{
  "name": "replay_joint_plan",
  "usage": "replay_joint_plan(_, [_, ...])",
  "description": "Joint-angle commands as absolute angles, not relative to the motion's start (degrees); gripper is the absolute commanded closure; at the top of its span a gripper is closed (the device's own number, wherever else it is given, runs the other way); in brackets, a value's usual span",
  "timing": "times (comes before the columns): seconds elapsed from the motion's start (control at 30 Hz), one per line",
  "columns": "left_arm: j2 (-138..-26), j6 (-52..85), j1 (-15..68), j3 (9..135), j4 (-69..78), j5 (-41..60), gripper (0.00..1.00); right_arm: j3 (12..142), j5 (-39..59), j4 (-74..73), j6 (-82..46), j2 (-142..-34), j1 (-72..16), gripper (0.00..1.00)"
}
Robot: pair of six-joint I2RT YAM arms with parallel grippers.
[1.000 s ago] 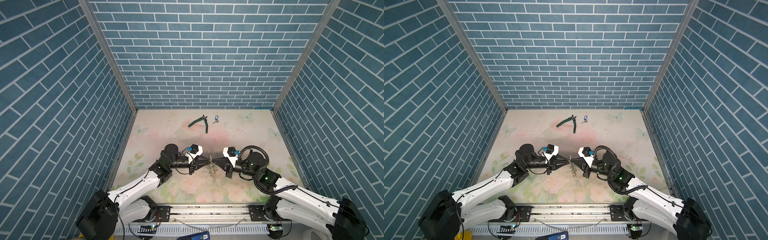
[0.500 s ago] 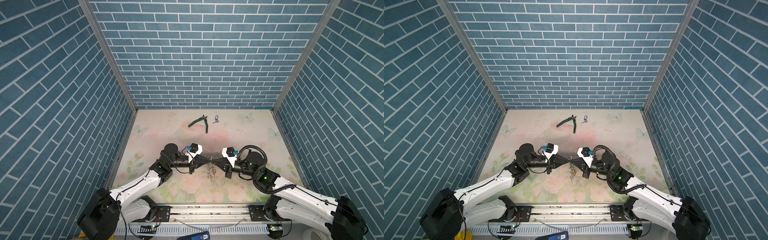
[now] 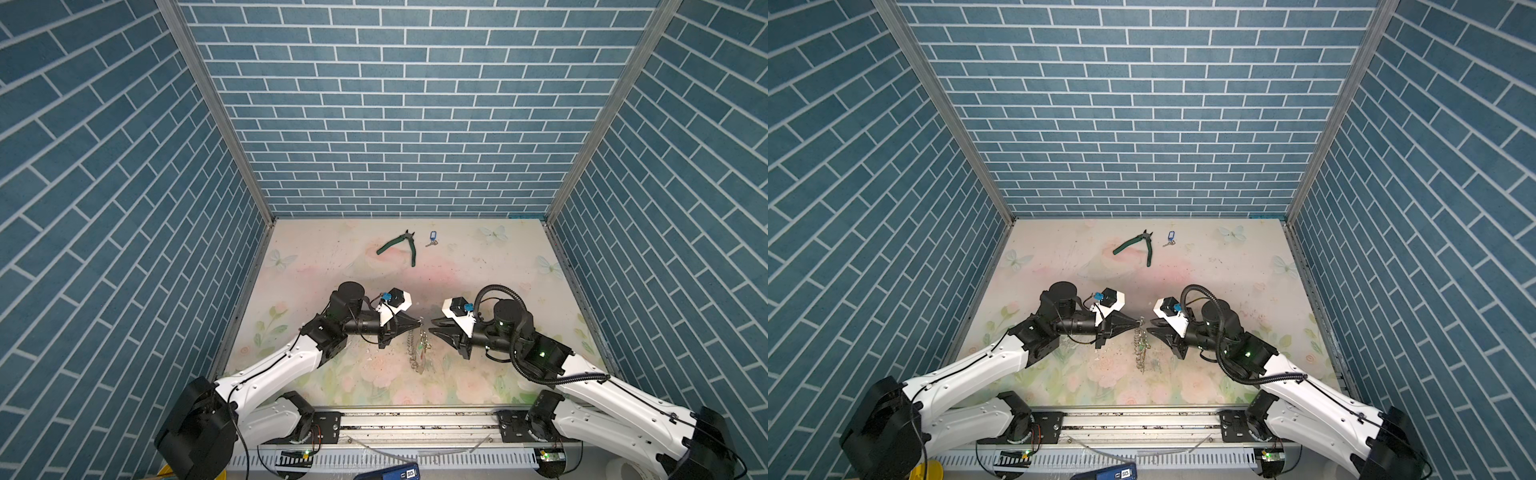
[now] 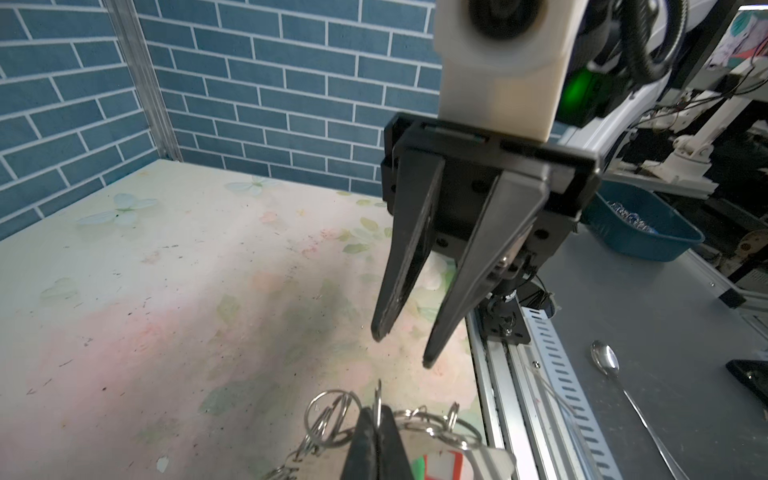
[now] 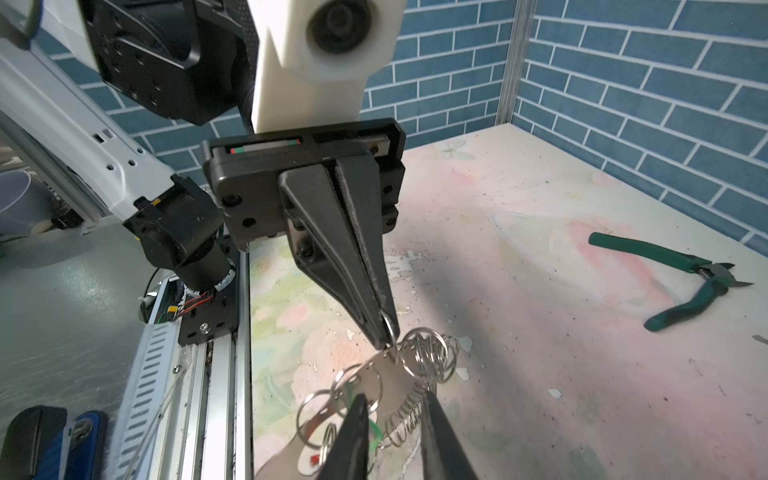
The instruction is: Put the keys on the keyring
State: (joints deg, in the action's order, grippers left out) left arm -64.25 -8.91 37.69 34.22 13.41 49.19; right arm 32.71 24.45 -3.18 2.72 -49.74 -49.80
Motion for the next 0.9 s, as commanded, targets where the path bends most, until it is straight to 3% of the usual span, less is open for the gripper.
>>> replay_joint_plan(0.0, [-64.2,-13.2,38.5,36.2,7.7,48.0,1.0,36.5,23.4,3.4,7.5,-51.0,-49.8,0.76])
replay_joint_plan(0.87, [-65.6,-14.5,40.3,37.5,4.8,51.1,1.0,39.3,31.5,3.6,6.8,-57.7,-49.8,0.91])
